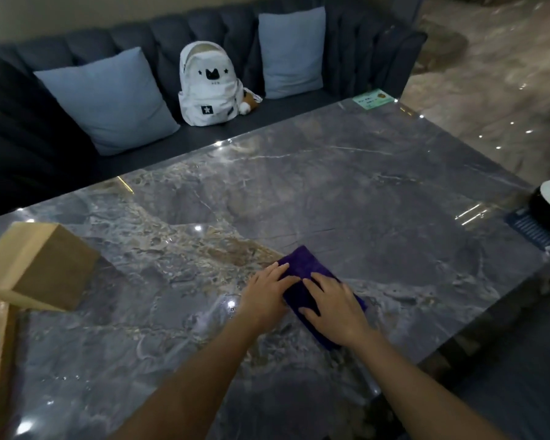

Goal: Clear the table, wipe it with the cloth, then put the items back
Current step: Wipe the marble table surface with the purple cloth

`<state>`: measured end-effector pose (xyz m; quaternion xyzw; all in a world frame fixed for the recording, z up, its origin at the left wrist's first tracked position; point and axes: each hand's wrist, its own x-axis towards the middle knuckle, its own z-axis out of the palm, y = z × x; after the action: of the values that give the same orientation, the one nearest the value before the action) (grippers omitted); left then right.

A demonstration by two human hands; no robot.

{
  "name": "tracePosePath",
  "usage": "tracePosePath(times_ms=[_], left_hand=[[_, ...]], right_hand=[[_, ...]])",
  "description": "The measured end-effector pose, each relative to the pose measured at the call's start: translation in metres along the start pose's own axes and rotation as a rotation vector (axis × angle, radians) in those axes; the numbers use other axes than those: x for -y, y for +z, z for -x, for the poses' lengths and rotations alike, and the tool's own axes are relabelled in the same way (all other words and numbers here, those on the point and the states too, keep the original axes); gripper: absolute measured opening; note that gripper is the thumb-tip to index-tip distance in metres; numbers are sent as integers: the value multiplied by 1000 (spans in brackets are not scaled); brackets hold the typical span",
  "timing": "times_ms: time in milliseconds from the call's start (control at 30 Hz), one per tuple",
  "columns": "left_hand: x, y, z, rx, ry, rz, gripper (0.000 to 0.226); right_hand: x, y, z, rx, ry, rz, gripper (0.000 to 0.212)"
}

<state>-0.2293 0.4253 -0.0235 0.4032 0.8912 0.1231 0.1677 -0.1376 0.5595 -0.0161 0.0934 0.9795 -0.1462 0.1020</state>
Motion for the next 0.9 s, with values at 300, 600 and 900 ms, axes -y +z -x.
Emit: tracePosePath(times_ms=[300, 600, 900], left_hand=[[4, -3, -15, -71, 93, -131, 35], [13, -7, -26, -91, 148, -184, 20], [8, -18, -28, 13, -96, 436, 18]], right_hand=[[1, 6, 3, -35, -21, 97, 62], [7, 4, 1, 34, 17, 33, 37], [-7, -9, -6, -94, 177, -306, 19]])
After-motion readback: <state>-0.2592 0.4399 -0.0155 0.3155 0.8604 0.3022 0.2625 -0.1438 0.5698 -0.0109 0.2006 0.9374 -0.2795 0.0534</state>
